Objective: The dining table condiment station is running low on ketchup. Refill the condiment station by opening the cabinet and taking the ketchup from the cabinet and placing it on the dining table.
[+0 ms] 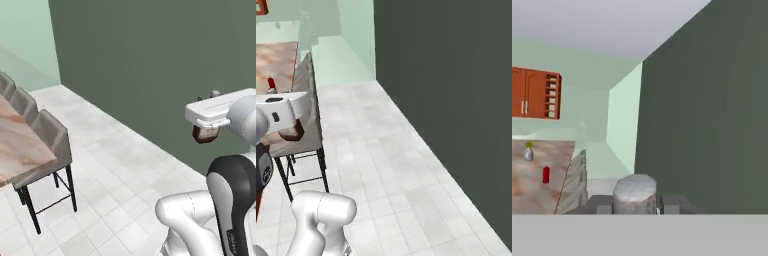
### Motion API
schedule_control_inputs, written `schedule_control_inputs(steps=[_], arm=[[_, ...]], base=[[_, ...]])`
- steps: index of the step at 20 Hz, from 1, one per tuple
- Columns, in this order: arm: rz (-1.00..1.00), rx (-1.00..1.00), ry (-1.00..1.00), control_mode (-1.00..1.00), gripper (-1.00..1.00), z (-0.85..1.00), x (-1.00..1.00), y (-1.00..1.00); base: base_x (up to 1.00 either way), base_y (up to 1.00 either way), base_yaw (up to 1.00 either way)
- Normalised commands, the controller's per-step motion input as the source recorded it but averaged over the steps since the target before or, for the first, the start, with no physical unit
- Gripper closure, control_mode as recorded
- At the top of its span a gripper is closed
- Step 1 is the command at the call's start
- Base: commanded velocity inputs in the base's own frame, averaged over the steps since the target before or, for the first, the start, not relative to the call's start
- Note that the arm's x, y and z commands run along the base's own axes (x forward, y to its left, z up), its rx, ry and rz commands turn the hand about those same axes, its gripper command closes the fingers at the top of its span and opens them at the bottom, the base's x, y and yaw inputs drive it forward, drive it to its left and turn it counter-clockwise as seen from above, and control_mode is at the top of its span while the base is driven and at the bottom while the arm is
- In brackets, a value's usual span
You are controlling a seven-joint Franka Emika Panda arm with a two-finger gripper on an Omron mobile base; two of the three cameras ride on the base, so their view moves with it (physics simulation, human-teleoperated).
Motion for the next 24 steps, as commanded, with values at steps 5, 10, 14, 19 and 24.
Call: schedule_control_inputs(steps=[5, 10, 14, 19, 24], arm=[[0.00, 0.00, 0.00, 1.00, 1.00, 0.00, 0.00, 0.00], [0.00, 0.00, 0.00, 1.00, 1.00, 0.00, 0.00, 0.00], [0.00, 0.00, 0.00, 1.00, 1.00, 0.00, 0.00, 0.00], [0.00, 0.00, 0.00, 1.00, 1.00, 0.00, 0.00, 0.00], [0.00, 0.00, 0.00, 1.00, 1.00, 0.00, 0.00, 0.00]], base=[[0.99, -0.41, 0.57], [1.00, -0.40, 0.57], [1.00, -0.48, 0.54], [0.89, -0.67, 0.48], [0.88, -0.80, 0.42]])
